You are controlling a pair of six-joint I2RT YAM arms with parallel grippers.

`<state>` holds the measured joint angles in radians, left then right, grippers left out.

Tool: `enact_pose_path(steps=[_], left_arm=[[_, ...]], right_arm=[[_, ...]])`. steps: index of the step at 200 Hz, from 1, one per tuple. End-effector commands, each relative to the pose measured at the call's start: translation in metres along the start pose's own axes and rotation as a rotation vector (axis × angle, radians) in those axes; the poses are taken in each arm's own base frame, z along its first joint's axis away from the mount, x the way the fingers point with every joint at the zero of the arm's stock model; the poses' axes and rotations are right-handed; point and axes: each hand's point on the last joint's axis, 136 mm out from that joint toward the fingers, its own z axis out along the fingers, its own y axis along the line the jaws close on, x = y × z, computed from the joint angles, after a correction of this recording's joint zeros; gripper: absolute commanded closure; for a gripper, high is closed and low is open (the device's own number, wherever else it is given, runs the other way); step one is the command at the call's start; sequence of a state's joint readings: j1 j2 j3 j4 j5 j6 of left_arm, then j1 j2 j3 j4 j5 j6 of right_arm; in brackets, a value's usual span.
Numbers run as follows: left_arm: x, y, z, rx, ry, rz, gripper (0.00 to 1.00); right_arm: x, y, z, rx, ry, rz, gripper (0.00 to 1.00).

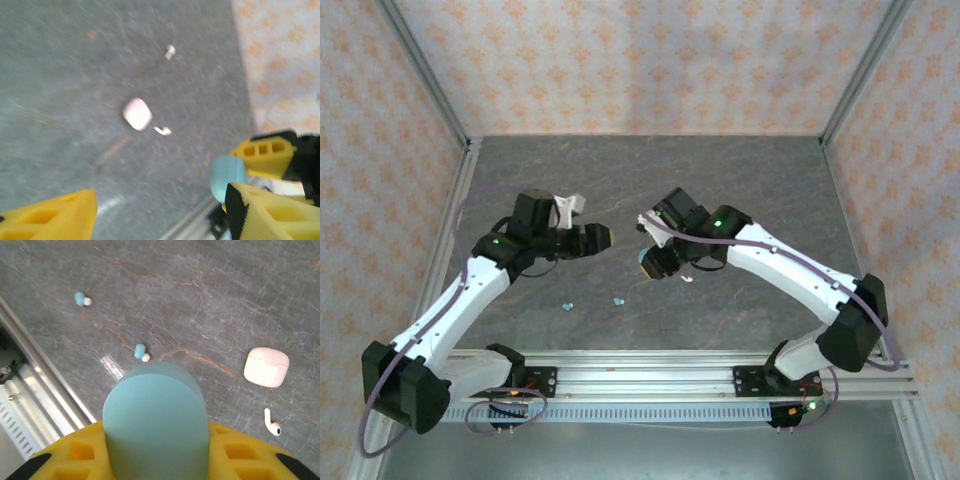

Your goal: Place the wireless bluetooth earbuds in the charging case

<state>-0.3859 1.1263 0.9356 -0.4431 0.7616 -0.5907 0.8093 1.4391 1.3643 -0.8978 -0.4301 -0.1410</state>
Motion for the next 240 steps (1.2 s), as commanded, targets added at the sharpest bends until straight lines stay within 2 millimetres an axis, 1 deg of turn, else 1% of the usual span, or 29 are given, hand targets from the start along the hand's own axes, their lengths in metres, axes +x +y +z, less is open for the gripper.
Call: enact_pose_path(steps=[1,24,48,70,85,107,141,162,175,191,199,209,216,229,240], left_arm=[[-0.006,-0.048,-0.002,0.170,0.003,-0.014,0.41],[-0.005,-0.069,0.002,0.235,0.015,-0.013,0.46],[0.000,-0.087,0.011,0.284,0.044,-0.017,0.46],[0.008,-0.098,0.023,0.303,0.080,-0.007,0.46],[0.012,-0.098,0.032,0.303,0.101,-0.009,0.47],[0.014,-0.100,0.035,0.307,0.111,-0.010,0.56],[0.011,-0.104,0.032,0.307,0.103,-0.008,0.75],[0.008,-0.105,0.032,0.305,0.093,-0.013,0.82],[0.005,-0.106,0.032,0.308,0.078,-0.023,0.85],[0.001,-0.106,0.034,0.319,0.051,-0.045,0.88],[-0.002,-0.106,0.034,0.324,0.038,-0.058,0.88],[-0.004,-0.105,0.035,0.323,0.018,-0.071,0.88],[-0.006,-0.103,0.035,0.316,0.005,-0.078,0.88],[-0.009,-0.099,0.035,0.303,-0.016,-0.087,0.88],[-0.012,-0.094,0.034,0.291,-0.035,-0.099,0.88]], right_arm=[[-0.001,0.015,-0.028,-0.062,-0.020,-0.055,0.71],[-0.005,0.023,-0.040,-0.092,-0.046,-0.083,0.71],[-0.009,0.029,-0.047,-0.116,-0.064,-0.096,0.70],[-0.012,0.028,-0.051,-0.105,-0.083,-0.100,0.70],[-0.012,0.026,-0.052,-0.093,-0.089,-0.102,0.70],[-0.012,0.022,-0.053,-0.065,-0.094,-0.103,0.71],[-0.010,0.014,-0.052,-0.020,-0.094,-0.098,0.71],[-0.011,0.011,-0.053,-0.002,-0.101,-0.092,0.69],[-0.013,0.007,-0.055,0.020,-0.110,-0.083,0.66],[-0.017,0.002,-0.057,0.042,-0.126,-0.070,0.59],[-0.018,0.001,-0.059,0.048,-0.136,-0.061,0.54],[-0.020,-0.001,-0.061,0.056,-0.148,-0.046,0.43],[-0.021,-0.002,-0.063,0.058,-0.158,-0.035,0.39],[-0.023,-0.003,-0.066,0.060,-0.177,-0.016,0.33],[-0.024,-0.003,-0.070,0.057,-0.196,0.009,0.30]])
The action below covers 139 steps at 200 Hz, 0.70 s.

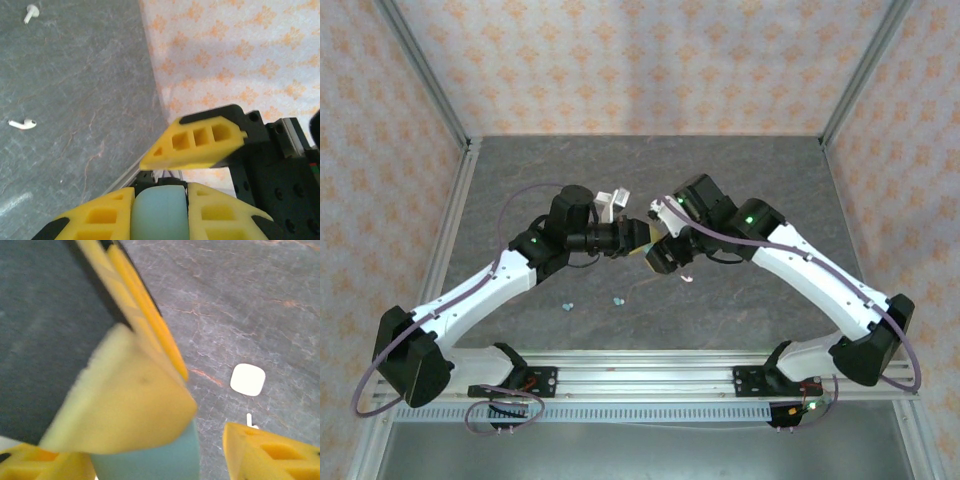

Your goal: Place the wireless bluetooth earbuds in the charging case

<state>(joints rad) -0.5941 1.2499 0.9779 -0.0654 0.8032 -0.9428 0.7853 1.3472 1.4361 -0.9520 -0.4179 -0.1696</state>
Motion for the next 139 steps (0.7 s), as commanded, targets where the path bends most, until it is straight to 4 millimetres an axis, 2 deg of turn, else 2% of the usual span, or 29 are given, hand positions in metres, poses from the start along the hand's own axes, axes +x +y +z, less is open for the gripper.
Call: enact_pose_path(steps=[1,35,67,107,139], left_arm=[[-0.012,-0.004,-0.006,0.016,-0.080,-0.002,0.88],[-0.033,0.011,-0.024,0.002,-0.207,-0.056,0.88],[-0.048,0.014,-0.044,0.017,-0.317,-0.093,0.88],[-0.058,-0.002,-0.059,0.084,-0.398,-0.107,0.88],[-0.063,-0.014,-0.065,0.118,-0.426,-0.111,0.88]], right_arm=[[-0.012,-0.006,-0.020,0.044,-0.085,0.044,0.30],[-0.019,-0.013,-0.034,0.034,-0.163,0.209,0.28],[-0.033,-0.008,-0.040,-0.116,-0.254,0.430,0.28],[-0.066,0.001,-0.037,-0.356,-0.368,0.715,0.35],[-0.083,-0.003,-0.033,-0.430,-0.437,0.840,0.41]])
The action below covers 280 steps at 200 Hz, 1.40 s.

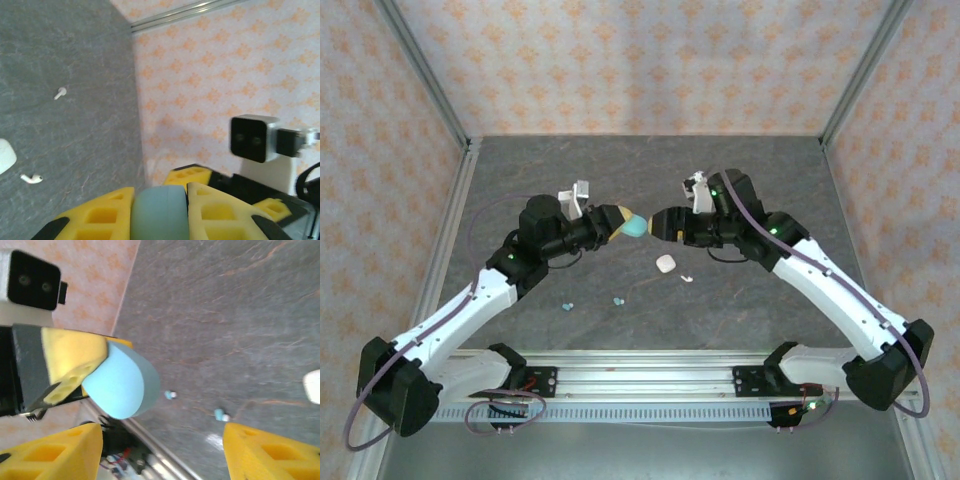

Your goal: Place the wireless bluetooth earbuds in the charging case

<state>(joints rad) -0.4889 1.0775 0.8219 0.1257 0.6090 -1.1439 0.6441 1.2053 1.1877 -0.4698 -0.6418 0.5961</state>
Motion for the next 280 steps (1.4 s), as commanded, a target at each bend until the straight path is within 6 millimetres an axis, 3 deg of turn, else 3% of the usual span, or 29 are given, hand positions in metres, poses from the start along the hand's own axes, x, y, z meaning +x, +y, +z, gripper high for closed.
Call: enact_pose_path(steps=[1,39,153,246,280], left_arm=[[-0.014,-0.023,-0.007,0.078,-0.072,-0.002,0.88],[-0.018,-0.029,-0.008,0.106,-0.096,-0.020,0.88],[-0.024,-0.034,-0.009,0.141,-0.136,-0.065,0.88],[-0.024,-0.031,-0.008,0.131,-0.141,-0.072,0.88],[-0.023,-0.027,-0.008,0.102,-0.140,-0.052,0.86]], right_arm=[[-0.025,0.034,-0.002,-0.172,-0.089,0.138,0.41],[-0.036,0.051,0.006,-0.306,-0.110,0.227,0.44],[-0.028,0.050,0.019,-0.358,-0.087,0.286,0.51],[-0.029,0.057,0.026,-0.413,-0.064,0.305,0.62],[-0.030,0.060,0.024,-0.425,-0.066,0.296,0.74]])
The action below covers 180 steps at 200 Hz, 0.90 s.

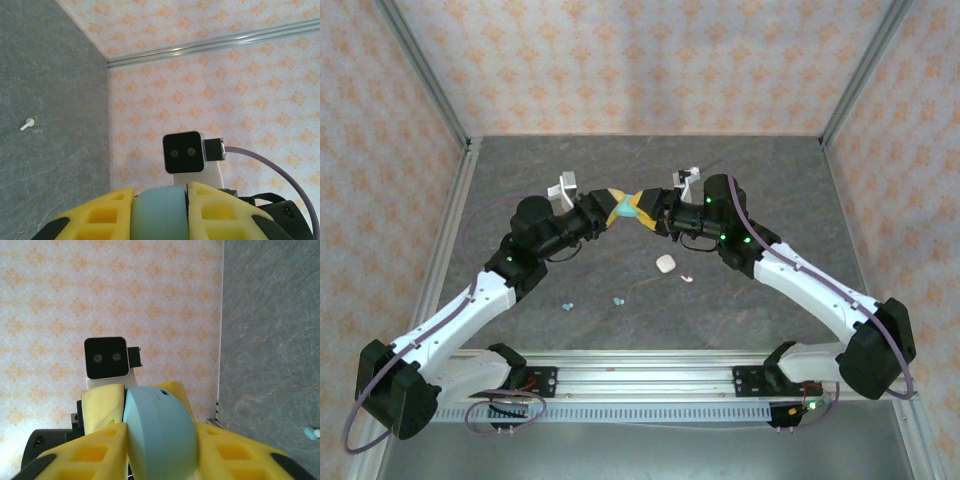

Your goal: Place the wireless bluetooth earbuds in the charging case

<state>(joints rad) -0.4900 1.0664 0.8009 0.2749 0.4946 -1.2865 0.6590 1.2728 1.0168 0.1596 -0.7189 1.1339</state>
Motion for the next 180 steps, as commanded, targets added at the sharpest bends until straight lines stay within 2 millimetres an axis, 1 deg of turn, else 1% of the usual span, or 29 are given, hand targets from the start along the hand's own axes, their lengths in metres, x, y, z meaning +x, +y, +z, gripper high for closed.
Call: enact_pose_path(steps=[1,9,18,35,66,85,94,102,113,119,128,143,162,167,180], left_arm=[[0.003,-0.006,-0.003,0.010,0.008,0.039,0.86],[0.004,-0.004,-0.004,-0.009,0.012,0.055,0.82],[0.005,-0.002,-0.006,-0.044,0.018,0.090,0.75],[0.006,-0.003,-0.013,-0.099,0.032,0.170,0.61],[0.005,-0.018,-0.028,-0.131,0.052,0.361,0.37],[0.003,-0.031,-0.037,-0.118,0.052,0.535,0.26],[0.004,-0.039,-0.042,-0.098,0.047,0.627,0.22],[0.007,-0.049,-0.046,-0.049,0.051,0.718,0.19],[0.016,-0.062,-0.052,0.038,0.065,0.892,0.17],[0.023,-0.066,-0.056,0.080,0.075,0.974,0.16],[0.030,-0.066,-0.060,0.115,0.087,1.090,0.15],[0.034,-0.056,-0.062,0.111,0.104,1.243,0.14],[0.051,-0.039,-0.056,0.151,0.222,1.405,0.13],[0.053,-0.035,-0.053,0.145,0.246,1.421,0.13],[0.053,-0.033,-0.046,0.155,0.259,1.452,0.15]], right_arm=[[0.007,0.019,0.000,-0.077,0.035,-0.039,0.74],[0.008,0.022,0.000,-0.084,0.036,-0.046,0.77],[0.008,0.025,-0.002,-0.091,0.042,-0.054,0.79],[0.008,0.032,-0.007,-0.099,0.066,-0.091,0.80],[-0.001,0.038,-0.026,-0.083,0.094,-0.115,0.81],[-0.006,0.043,-0.039,-0.072,0.100,-0.127,0.81],[-0.005,0.045,-0.043,-0.062,0.113,-0.137,0.81],[-0.004,0.047,-0.047,-0.054,0.125,-0.148,0.81],[0.000,0.051,-0.051,-0.044,0.147,-0.162,0.81],[0.003,0.053,-0.052,-0.041,0.160,-0.169,0.81],[0.006,0.055,-0.054,-0.038,0.179,-0.173,0.81],[0.009,0.058,-0.057,-0.037,0.190,-0.169,0.81],[0.011,0.055,-0.058,-0.031,0.196,-0.152,0.81],[0.011,0.054,-0.058,-0.027,0.197,-0.146,0.82],[0.013,0.049,-0.057,-0.016,0.204,-0.135,0.82]])
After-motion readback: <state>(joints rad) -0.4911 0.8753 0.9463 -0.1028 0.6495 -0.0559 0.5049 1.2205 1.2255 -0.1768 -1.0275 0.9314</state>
